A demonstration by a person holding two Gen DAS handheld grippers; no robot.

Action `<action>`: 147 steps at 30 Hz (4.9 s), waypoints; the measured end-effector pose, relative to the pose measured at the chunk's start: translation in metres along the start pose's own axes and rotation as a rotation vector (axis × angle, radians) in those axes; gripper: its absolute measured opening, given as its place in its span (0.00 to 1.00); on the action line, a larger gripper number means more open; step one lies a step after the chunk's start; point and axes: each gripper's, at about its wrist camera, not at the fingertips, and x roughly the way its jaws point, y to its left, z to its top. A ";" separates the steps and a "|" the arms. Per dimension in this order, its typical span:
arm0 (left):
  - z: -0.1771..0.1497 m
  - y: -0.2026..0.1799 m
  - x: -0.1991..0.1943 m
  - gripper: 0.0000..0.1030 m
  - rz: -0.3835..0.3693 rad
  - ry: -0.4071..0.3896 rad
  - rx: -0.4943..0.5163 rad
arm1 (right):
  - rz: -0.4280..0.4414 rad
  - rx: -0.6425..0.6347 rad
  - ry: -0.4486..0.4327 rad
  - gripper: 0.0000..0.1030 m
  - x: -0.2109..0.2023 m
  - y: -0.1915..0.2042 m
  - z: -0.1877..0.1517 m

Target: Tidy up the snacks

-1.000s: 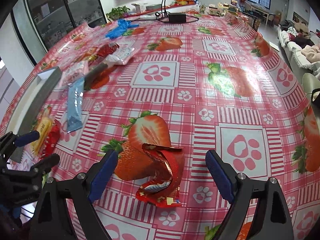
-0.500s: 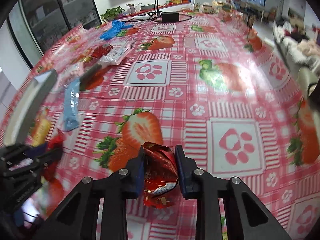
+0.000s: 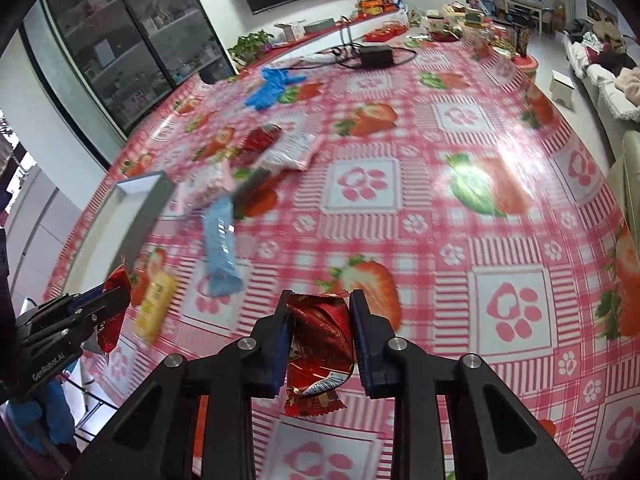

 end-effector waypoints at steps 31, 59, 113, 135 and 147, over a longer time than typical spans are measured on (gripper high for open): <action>-0.006 0.148 -0.041 0.21 0.136 -0.099 -0.198 | 0.215 -0.284 0.073 0.28 0.063 0.216 0.055; -0.025 0.206 -0.013 0.73 0.230 -0.044 -0.268 | 0.288 -0.360 0.240 0.29 0.141 0.308 0.051; -0.023 0.013 0.068 0.81 0.201 0.180 0.021 | -0.141 -0.240 0.171 0.30 0.114 0.094 0.033; -0.020 -0.007 0.090 1.00 0.175 0.010 0.055 | -0.269 -0.075 0.032 1.00 0.062 -0.012 -0.013; -0.021 -0.007 0.090 1.00 0.175 0.005 0.053 | -0.254 -0.091 -0.029 1.00 0.059 -0.011 -0.021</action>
